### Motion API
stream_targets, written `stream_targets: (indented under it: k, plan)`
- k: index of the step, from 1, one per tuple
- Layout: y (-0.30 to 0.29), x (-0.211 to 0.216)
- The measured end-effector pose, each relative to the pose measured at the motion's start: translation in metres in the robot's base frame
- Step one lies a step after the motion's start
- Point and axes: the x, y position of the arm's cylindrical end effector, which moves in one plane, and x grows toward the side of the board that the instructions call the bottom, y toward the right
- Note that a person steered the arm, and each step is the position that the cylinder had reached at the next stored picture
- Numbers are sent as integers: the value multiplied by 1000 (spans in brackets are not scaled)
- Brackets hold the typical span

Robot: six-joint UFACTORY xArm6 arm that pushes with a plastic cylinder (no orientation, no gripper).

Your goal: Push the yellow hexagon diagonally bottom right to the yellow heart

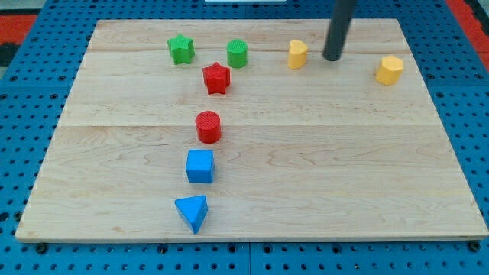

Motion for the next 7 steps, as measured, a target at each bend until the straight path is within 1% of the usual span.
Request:
stream_targets:
  k: [1,2,3,4,5,6,7]
  plan:
    - [31,-4]
    - [157,-10]
    - [186,13]
    - [136,38]
    - [91,41]
    - [100,43]
    - [100,27]
